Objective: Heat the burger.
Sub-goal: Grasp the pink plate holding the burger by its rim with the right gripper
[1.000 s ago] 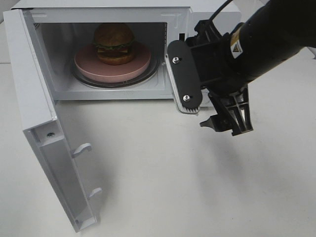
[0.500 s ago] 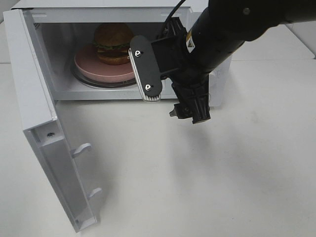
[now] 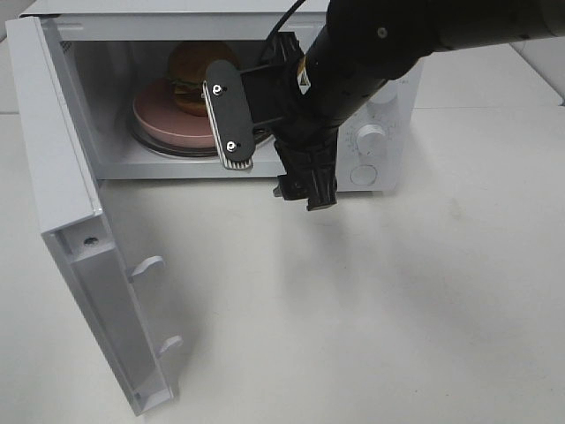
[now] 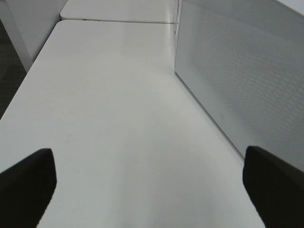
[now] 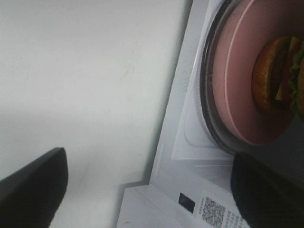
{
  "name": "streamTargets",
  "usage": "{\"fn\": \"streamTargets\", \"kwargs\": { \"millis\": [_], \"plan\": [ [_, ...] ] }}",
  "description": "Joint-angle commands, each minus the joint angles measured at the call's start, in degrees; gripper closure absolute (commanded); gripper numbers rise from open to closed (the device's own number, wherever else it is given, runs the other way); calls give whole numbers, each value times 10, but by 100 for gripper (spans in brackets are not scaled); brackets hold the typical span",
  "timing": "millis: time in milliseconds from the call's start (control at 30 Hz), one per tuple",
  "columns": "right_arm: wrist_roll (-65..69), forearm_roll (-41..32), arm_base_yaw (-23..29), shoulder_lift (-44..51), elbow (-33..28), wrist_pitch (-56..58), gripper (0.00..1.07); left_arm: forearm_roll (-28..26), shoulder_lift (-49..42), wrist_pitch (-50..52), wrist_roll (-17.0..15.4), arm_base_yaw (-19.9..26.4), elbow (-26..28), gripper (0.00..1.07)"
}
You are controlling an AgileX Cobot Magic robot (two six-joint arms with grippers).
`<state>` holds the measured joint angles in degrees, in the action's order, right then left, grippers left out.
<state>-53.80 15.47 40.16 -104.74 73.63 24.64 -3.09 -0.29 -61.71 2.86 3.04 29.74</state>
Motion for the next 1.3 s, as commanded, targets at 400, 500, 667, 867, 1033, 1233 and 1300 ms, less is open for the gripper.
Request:
{"fn": "streamTargets", "kwargs": {
  "millis": [400, 500, 667, 867, 1033, 1233, 1300],
  "plan": [
    [35, 9, 0, -88, 85, -11, 20, -4, -10, 5, -3, -1, -2, 6],
    [40, 19, 0, -107, 106, -12, 20, -4, -10, 5, -3, -1, -2, 6],
    [41, 19, 0, -132, 132, -13, 21, -4, -10, 5, -3, -1, -2, 6],
    [41, 24, -2, -178, 185, -14, 22, -4, -10, 5, -3, -1, -2, 6],
    [41, 34, -2, -209, 224, -14, 22, -4, -10, 5, -3, -1, -2, 6],
    [42, 34, -2, -248, 267, -13, 22, -4, -10, 5, -3, -1, -2, 6],
    [42, 34, -2, -259, 281, -13, 22, -4, -10, 5, -3, -1, -2, 6]
  ]
}}
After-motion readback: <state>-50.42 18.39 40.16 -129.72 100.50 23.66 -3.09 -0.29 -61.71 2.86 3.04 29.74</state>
